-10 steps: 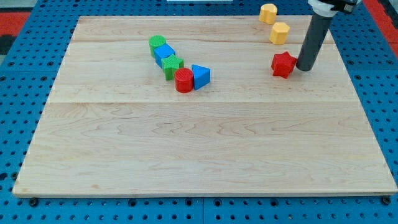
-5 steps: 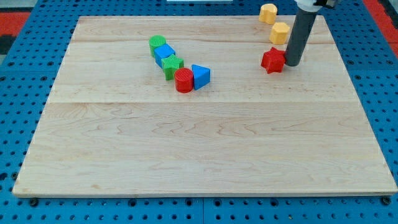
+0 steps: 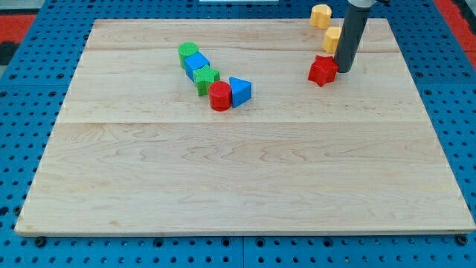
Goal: Move the red star towards the top right of the triangle
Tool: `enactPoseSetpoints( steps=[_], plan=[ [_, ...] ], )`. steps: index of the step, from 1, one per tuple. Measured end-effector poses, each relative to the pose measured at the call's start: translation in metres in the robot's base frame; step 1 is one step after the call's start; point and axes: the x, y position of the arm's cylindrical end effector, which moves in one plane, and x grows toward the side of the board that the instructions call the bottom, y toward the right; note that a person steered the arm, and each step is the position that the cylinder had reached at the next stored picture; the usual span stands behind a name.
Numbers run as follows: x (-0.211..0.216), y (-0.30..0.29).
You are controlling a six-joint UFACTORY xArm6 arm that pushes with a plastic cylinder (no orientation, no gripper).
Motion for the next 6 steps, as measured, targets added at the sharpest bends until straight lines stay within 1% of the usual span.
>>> enactPoseSetpoints(
  steps=[6],
  plan=[
    [0.000,-0.081]
  ],
)
